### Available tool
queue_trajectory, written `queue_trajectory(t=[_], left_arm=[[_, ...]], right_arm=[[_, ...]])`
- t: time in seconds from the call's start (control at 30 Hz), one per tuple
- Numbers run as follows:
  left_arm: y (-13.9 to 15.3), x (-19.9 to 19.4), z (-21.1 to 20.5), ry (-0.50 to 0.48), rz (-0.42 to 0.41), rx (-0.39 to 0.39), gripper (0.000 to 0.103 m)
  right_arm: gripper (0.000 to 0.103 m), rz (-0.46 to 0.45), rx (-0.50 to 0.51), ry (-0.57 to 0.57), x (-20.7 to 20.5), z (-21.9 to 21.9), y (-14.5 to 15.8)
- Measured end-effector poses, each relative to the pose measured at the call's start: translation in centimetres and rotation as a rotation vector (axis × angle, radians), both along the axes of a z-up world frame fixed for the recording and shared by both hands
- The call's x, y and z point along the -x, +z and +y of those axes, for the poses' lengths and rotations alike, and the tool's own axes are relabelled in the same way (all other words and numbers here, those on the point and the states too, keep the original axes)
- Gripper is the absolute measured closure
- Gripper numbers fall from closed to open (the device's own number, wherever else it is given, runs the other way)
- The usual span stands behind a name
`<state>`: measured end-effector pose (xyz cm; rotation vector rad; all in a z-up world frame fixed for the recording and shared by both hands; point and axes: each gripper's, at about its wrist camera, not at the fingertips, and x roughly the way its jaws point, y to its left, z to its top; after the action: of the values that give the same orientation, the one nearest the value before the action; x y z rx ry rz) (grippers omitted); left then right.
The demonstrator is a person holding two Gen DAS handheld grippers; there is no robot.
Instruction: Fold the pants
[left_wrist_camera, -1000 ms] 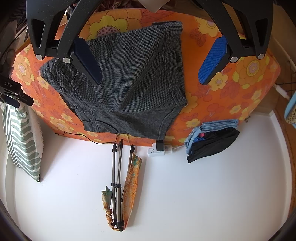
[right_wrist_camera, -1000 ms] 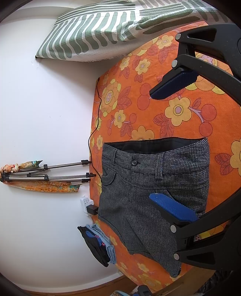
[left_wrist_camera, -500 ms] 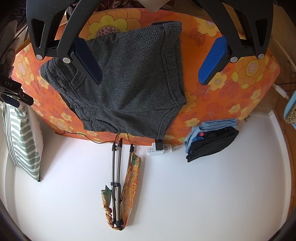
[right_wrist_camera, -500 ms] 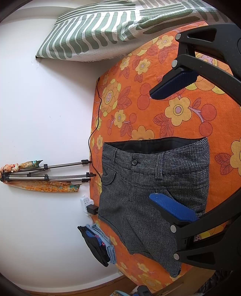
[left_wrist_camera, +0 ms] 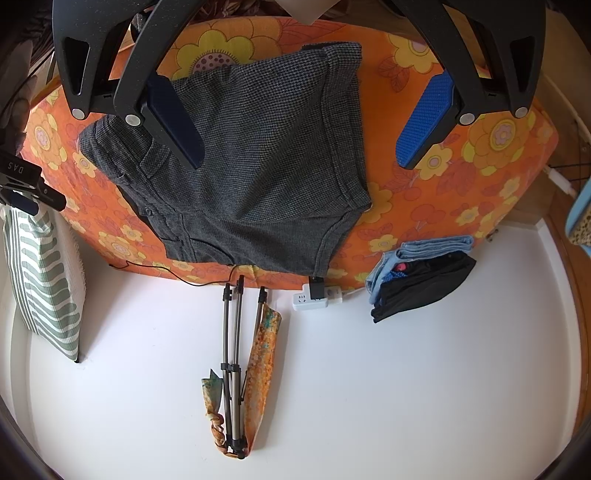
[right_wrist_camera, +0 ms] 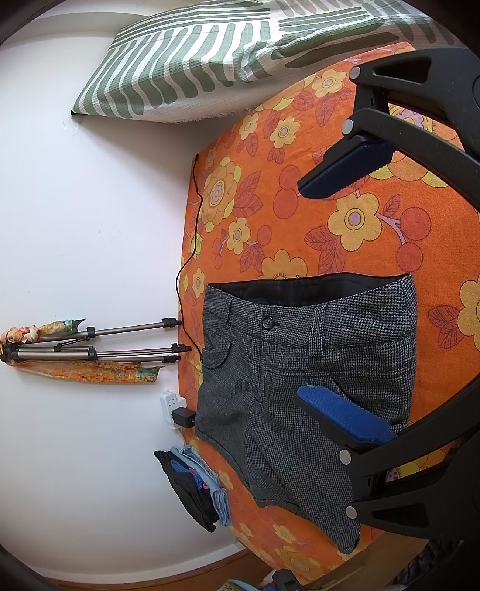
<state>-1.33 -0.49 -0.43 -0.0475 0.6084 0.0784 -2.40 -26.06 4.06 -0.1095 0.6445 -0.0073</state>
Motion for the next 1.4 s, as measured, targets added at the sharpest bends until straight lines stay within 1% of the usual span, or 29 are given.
queue_trajectory(t=[0.33,0.6,0.67,0.8,0.83,0.93,1.0,1.1,1.17,1.27,1.4], left_arm=[[-0.5,0.1,0.5,-0.017,0.015,0.010,0.000],[-0.9,0.3,0.6,-0.044,0.021,-0.020,0.000],[-1.1,0.3,1.4,-0.041,0.033,-0.004,0.000],[-1.3,0.4,4.1,0.000,0.049,0.019,0.000],[-1.4,0.6,4.7,-0.005,0.052,0.029,0.000],[-1.3,1.2,6.3,-0.008,0.056,0.031,0.000],[-1.1,1.6,6.9,-0.016,0.056,0.019,0.000],[-1.0,2.0,7.0,-0.045,0.061,-0.053,0.007],[-1.2,2.1,6.7,-0.083,0.080,-0.089,0.014],[-2.1,2.1,6.2,-0.149,0.131,-0.116,0.029],[-3.3,2.4,4.9,-0.234,0.186,-0.137,0.041]], right_arm=[[0.000,0.002,0.004,-0.005,0.2,0.2,-0.3],[0.000,0.000,0.012,-0.004,0.5,-0.2,-0.7],[0.000,0.007,0.004,0.001,0.7,-0.8,-0.9],[0.000,0.009,0.006,-0.013,1.5,-1.7,-1.4],[0.000,0.012,-0.003,-0.015,1.6,-2.1,-1.4],[0.000,0.013,-0.048,-0.009,1.8,-2.9,-1.6],[0.000,0.019,-0.059,-0.005,1.8,-3.2,-1.7],[0.000,0.024,-0.058,0.029,1.9,-3.1,-2.0],[0.000,0.042,-0.033,0.045,1.9,-2.7,-2.4],[0.000,0.083,-0.002,0.075,1.9,-2.3,-3.1],[0.001,0.128,0.027,0.109,2.1,-2.0,-4.0]])
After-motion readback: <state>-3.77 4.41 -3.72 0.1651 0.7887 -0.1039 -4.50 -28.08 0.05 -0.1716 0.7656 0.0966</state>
